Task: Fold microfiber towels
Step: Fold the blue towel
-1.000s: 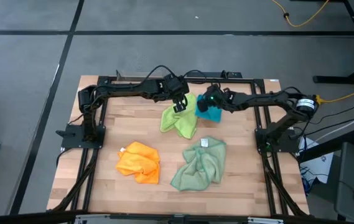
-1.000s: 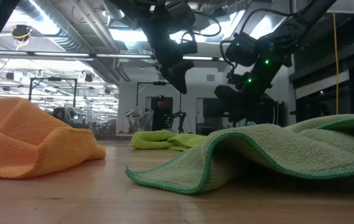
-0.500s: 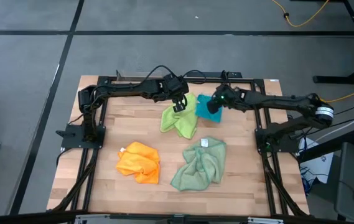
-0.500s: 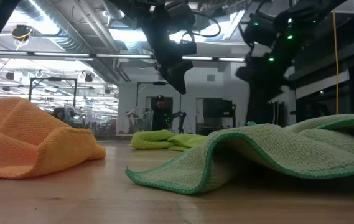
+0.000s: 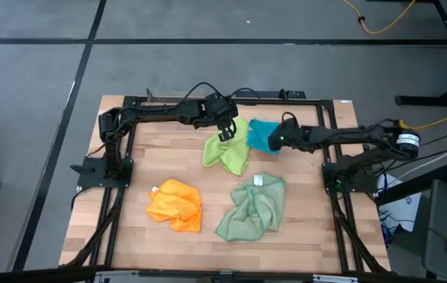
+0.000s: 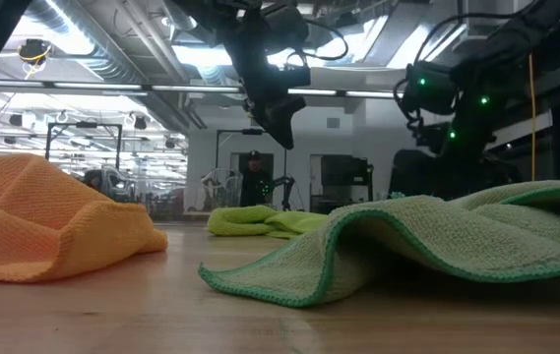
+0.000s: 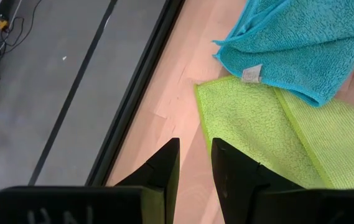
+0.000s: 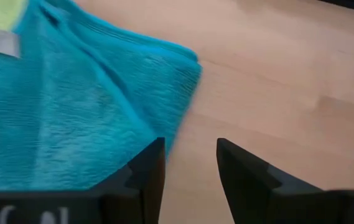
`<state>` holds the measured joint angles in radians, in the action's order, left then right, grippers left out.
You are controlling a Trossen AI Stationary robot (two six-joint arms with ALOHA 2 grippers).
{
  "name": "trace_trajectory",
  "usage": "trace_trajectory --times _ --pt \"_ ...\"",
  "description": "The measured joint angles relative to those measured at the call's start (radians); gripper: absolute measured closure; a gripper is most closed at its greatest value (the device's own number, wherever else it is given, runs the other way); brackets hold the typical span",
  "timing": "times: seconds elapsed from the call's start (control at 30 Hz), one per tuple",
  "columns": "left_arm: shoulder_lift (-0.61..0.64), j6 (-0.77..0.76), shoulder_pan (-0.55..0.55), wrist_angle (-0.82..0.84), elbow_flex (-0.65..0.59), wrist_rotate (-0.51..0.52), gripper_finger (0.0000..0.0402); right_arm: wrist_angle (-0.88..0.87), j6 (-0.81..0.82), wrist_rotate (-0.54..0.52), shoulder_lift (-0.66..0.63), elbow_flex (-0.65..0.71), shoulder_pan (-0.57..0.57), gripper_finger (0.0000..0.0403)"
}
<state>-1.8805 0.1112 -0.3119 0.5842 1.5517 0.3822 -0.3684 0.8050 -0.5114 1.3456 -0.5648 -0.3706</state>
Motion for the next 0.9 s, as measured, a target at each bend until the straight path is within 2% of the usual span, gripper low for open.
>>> trace_trajectory --times 0.13,0.3,0.5,0.6,0.7,0.9 --pt "0.0 0.0 0.0 0.0 0.0 0.0 0.0317 0.014 0.002 -0.018 0.018 0.0 0.0 0.0265" --pt "0.0 0.0 0.0 -0.001 0.0 0.0 0.0317 0.16 -0.035 0.022 0.072 0.001 0.0 0.0271" --pt "0.0 0.0 0.0 -0.002 0.0 -0.001 0.0317 0.529 -0.258 0.281 0.099 0.0 0.002 0.0271" --pt "0.0 0.0 0.0 -0.002 0.0 -0.001 0.0317 0.632 -0.326 0.372 0.098 -0.001 0.013 0.0272" --pt "0.0 0.0 0.0 -0.002 0.0 -0.001 0.0317 0.648 -0.347 0.404 0.098 -0.001 0.022 0.0272" --pt "0.0 0.001 0.0 -0.001 0.0 -0.001 0.0317 0.58 -0.335 0.378 0.098 -0.001 0.022 0.0272"
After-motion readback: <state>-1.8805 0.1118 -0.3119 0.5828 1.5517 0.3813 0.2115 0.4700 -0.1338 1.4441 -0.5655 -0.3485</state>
